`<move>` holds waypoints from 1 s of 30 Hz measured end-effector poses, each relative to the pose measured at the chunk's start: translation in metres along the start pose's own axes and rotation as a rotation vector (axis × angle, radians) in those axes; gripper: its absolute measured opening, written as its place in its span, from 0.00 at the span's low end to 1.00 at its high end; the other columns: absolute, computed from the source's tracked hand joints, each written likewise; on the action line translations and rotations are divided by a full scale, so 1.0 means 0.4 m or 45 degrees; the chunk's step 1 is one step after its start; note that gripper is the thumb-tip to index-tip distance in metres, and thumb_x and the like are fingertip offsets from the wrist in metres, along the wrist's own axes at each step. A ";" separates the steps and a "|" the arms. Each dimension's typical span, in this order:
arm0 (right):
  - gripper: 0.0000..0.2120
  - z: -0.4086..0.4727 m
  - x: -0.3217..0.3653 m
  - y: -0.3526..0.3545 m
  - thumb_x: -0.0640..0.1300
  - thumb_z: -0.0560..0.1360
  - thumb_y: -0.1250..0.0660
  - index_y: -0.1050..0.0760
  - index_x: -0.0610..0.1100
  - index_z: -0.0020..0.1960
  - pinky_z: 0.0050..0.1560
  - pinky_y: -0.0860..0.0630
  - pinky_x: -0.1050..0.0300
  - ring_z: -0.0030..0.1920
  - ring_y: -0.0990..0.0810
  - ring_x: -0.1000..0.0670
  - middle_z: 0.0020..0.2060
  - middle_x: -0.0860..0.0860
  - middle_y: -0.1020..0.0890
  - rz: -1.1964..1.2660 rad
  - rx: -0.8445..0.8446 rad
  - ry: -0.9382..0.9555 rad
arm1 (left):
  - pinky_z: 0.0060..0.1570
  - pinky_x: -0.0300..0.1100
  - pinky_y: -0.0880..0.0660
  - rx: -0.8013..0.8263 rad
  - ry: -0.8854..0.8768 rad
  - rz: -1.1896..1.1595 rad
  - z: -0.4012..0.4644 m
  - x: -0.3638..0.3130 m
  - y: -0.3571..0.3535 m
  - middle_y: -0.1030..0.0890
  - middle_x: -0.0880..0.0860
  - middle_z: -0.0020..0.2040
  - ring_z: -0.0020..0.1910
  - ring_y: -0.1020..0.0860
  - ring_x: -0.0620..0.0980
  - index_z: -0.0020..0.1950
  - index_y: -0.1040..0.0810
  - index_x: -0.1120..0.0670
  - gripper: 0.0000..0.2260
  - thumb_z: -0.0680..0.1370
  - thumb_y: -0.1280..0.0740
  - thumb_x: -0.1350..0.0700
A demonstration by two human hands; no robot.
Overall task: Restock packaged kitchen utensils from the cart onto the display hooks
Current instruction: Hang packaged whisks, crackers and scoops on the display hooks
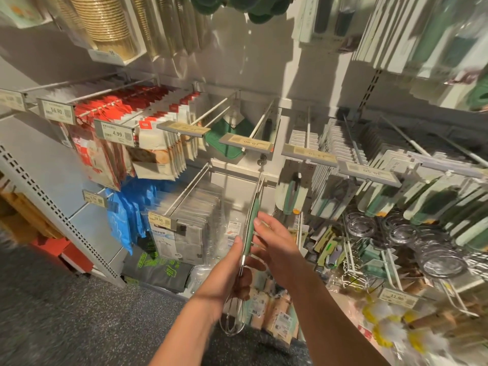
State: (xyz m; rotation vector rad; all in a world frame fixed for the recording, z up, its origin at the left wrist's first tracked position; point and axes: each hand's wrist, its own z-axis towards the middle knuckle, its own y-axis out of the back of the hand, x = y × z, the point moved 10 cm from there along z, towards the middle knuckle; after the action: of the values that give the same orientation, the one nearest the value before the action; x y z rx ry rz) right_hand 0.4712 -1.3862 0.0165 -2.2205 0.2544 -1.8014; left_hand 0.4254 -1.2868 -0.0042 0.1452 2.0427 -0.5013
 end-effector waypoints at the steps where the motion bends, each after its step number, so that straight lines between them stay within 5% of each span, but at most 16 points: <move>1: 0.18 -0.003 -0.001 0.001 0.49 0.81 0.31 0.25 0.46 0.69 0.57 0.23 0.46 0.53 0.15 0.44 0.55 0.41 0.16 0.010 -0.024 -0.012 | 0.31 0.41 0.37 0.019 0.019 -0.014 -0.002 0.001 -0.003 0.29 0.53 0.35 0.28 0.36 0.46 0.49 0.15 0.52 0.32 0.77 0.46 0.27; 6: 0.16 -0.022 -0.024 -0.019 0.54 0.80 0.29 0.23 0.40 0.54 0.39 0.33 0.51 0.36 0.25 0.46 0.40 0.43 0.24 0.082 0.040 -0.095 | 0.31 0.42 0.32 0.112 0.010 -0.031 0.002 0.006 -0.020 0.25 0.57 0.44 0.29 0.32 0.47 0.57 0.17 0.53 0.34 0.77 0.42 0.25; 8: 0.16 -0.026 -0.009 -0.013 0.51 0.82 0.32 0.24 0.36 0.52 0.34 0.29 0.55 0.33 0.24 0.44 0.37 0.41 0.23 0.045 0.025 -0.023 | 0.38 0.47 0.27 0.103 0.011 -0.064 0.008 0.008 -0.016 0.20 0.56 0.45 0.32 0.27 0.48 0.58 0.16 0.56 0.35 0.78 0.43 0.27; 11: 0.20 -0.027 0.025 0.002 0.47 0.82 0.32 0.25 0.27 0.54 0.44 0.23 0.43 0.40 0.21 0.36 0.42 0.29 0.22 -0.005 -0.035 0.120 | 0.51 0.53 0.25 0.025 -0.036 -0.010 0.018 -0.005 -0.001 0.16 0.55 0.43 0.33 0.20 0.49 0.54 0.13 0.56 0.33 0.80 0.46 0.31; 13: 0.25 -0.028 0.033 0.024 0.49 0.79 0.28 0.27 0.26 0.57 0.45 0.24 0.42 0.40 0.23 0.38 0.41 0.31 0.23 -0.025 -0.140 0.173 | 0.48 0.52 0.23 -0.020 -0.086 0.039 0.022 -0.017 -0.001 0.17 0.61 0.43 0.33 0.20 0.53 0.49 0.12 0.58 0.34 0.80 0.46 0.33; 15: 0.23 -0.037 0.043 0.046 0.49 0.77 0.28 0.27 0.30 0.59 0.45 0.22 0.45 0.39 0.21 0.41 0.40 0.37 0.20 -0.036 -0.232 0.237 | 0.42 0.46 0.21 -0.043 -0.129 0.041 0.022 -0.024 -0.006 0.16 0.59 0.41 0.34 0.20 0.52 0.49 0.12 0.57 0.32 0.82 0.48 0.36; 19: 0.10 -0.065 0.067 0.065 0.36 0.82 0.34 0.25 0.35 0.62 0.51 0.17 0.51 0.52 0.14 0.40 0.51 0.40 0.13 -0.101 -0.338 0.360 | 0.38 0.36 0.22 -0.087 -0.127 0.074 0.039 -0.015 0.005 0.13 0.56 0.44 0.39 0.17 0.49 0.57 0.15 0.58 0.25 0.86 0.47 0.43; 23: 0.04 -0.092 0.097 0.119 0.37 0.82 0.33 0.23 0.42 0.56 0.44 0.19 0.60 0.47 0.13 0.49 0.46 0.48 0.12 -0.263 -0.611 0.500 | 0.45 0.41 0.26 -0.192 -0.082 0.108 0.060 0.001 0.039 0.14 0.60 0.50 0.43 0.17 0.50 0.58 0.18 0.61 0.19 0.84 0.39 0.47; 30: 0.09 -0.096 0.122 0.159 0.49 0.77 0.32 0.23 0.47 0.55 0.45 0.16 0.46 0.46 0.14 0.42 0.46 0.44 0.14 -0.308 -0.769 0.594 | 0.40 0.34 0.26 -0.237 -0.130 0.097 0.063 -0.010 0.052 0.16 0.56 0.50 0.43 0.20 0.48 0.61 0.19 0.61 0.12 0.84 0.35 0.54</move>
State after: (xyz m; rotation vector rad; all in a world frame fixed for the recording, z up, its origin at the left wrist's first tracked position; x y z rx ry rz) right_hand 0.4461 -1.4650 0.0489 -2.2131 0.7341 -2.6531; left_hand 0.4540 -1.2779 -0.0176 0.0833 1.9645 -0.2637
